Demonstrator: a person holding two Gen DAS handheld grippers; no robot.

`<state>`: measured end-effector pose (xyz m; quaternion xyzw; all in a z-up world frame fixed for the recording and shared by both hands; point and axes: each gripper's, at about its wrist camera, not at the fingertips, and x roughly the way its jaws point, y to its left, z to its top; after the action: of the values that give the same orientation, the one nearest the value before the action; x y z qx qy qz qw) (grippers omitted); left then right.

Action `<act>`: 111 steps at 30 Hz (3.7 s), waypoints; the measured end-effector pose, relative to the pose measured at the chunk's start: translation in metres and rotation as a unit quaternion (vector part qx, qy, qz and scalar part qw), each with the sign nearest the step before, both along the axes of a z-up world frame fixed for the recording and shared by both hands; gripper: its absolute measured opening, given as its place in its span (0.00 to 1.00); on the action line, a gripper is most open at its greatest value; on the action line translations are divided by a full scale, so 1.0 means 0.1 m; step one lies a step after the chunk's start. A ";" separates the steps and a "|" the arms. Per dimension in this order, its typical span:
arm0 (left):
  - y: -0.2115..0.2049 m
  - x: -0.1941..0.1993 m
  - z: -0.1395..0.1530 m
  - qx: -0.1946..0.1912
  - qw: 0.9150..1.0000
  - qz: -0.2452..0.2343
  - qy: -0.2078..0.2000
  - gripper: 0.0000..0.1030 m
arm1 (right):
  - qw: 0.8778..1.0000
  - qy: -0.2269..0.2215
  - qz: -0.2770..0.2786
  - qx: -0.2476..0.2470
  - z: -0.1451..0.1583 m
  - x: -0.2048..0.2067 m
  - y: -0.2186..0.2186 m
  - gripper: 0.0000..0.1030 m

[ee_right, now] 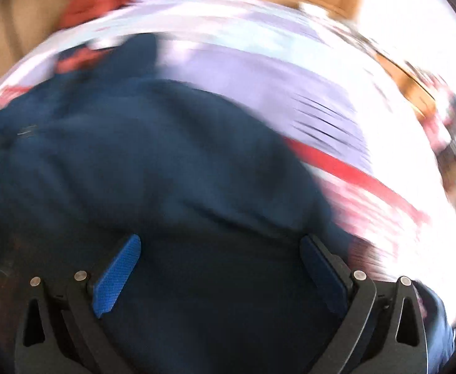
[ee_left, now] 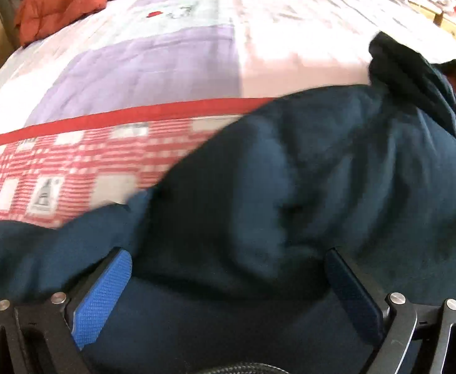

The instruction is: Fold large clothes

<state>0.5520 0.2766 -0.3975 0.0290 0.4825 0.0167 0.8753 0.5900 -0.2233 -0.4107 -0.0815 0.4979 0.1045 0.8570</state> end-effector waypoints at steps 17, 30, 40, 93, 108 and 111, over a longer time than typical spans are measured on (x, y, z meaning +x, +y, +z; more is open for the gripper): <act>0.21 -0.43 0.30 0.032 0.997 0.056 -0.035 1.00 | 0.998 -0.040 0.034 -0.042 0.21 -0.65 0.40 0.91; 0.99 -0.55 0.03 0.014 0.982 0.186 0.013 1.00 | 0.999 -0.038 -0.013 -0.037 0.28 -0.78 0.03 0.90; -0.38 -0.39 0.59 -0.020 0.998 0.025 -0.052 1.00 | 0.998 -0.048 0.032 -0.030 0.19 -1.02 0.02 0.91; -3.89 -0.27 0.27 -0.033 0.995 -0.095 -0.006 1.00 | 0.869 -0.027 -0.414 0.271 0.33 -3.10 -4.25 0.88; -3.94 -0.28 0.27 -0.024 0.993 -0.114 -0.015 1.00 | 0.826 -0.036 -0.526 0.200 0.29 -3.11 -4.10 0.80; -3.94 -0.27 0.21 -0.027 0.993 -0.114 -0.008 1.00 | 0.832 -0.022 -0.501 0.237 0.15 -3.10 -4.06 0.80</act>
<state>0.5253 -0.1170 -0.3769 0.0598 0.4689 -0.0955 0.8760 0.2801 -0.6292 -0.3954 0.3828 0.4116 -0.2264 0.7955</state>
